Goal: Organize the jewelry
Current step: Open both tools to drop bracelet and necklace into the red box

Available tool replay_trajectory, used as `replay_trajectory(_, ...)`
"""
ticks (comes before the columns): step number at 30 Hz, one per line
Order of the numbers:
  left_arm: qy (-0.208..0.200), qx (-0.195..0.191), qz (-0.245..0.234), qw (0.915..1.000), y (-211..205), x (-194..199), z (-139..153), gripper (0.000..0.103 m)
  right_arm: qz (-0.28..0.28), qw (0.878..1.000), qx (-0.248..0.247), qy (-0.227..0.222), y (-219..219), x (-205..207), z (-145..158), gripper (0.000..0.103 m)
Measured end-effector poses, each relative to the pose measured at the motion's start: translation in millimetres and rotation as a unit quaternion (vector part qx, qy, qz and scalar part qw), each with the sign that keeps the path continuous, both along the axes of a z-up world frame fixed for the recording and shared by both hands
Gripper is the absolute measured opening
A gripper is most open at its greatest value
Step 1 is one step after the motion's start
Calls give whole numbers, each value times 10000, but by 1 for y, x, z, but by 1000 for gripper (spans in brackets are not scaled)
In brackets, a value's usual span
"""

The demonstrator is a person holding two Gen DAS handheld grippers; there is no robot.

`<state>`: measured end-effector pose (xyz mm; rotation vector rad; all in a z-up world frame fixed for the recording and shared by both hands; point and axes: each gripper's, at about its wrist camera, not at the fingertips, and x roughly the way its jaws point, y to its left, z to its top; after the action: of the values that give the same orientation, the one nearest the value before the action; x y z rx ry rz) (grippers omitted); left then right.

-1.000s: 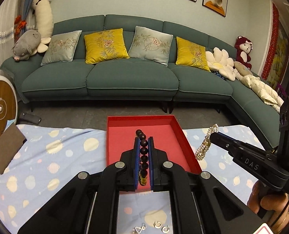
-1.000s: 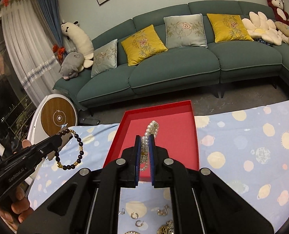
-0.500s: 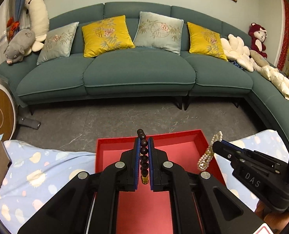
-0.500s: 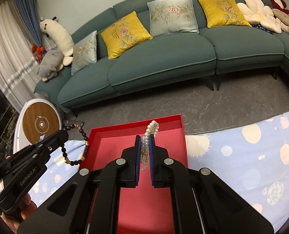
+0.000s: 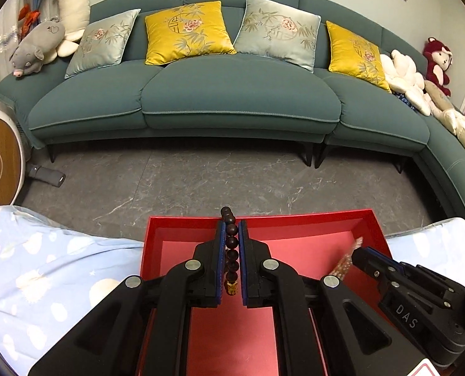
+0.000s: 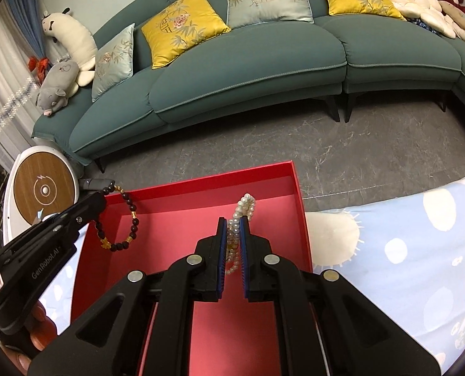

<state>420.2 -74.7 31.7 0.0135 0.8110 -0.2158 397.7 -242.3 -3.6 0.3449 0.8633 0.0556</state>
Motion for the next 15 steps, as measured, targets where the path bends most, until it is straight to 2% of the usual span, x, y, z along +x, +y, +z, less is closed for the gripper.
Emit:
replay_trajectory(2,-60,-37,79,9999,2,-1,-2,25,6,10000,81,1,-2,0,-2,14)
replay_trajectory(3,-106,-20,156,9998,2,-2,-3,36,2,9999,120,-52,-3,0,-2,21)
replay_trajectory(4,-158,-40,206,9997,4,-4,-3,39,-40,9998,107,-140,-4,-1,-1,42)
replay_trajectory(5,-170,-89,201,9996,6,-5,-2,39,-93,9996,86,-271,-5,-5,2,51)
replay_trajectory(8,-28,-272,217,9994,17,-12,-1,39,-20,9992,122,-375,-7,-10,4,51)
replay_trajectory(11,-106,-264,249,9993,30,-30,8,39,-71,9985,156,-511,-11,-24,9,51)
replay_trajectory(13,-148,-143,240,9995,38,-46,15,39,-27,9970,120,-768,-12,-42,22,51)
replay_trajectory(15,-100,-212,224,9995,50,-64,22,39,88,9954,-78,-951,-9,-64,40,51)
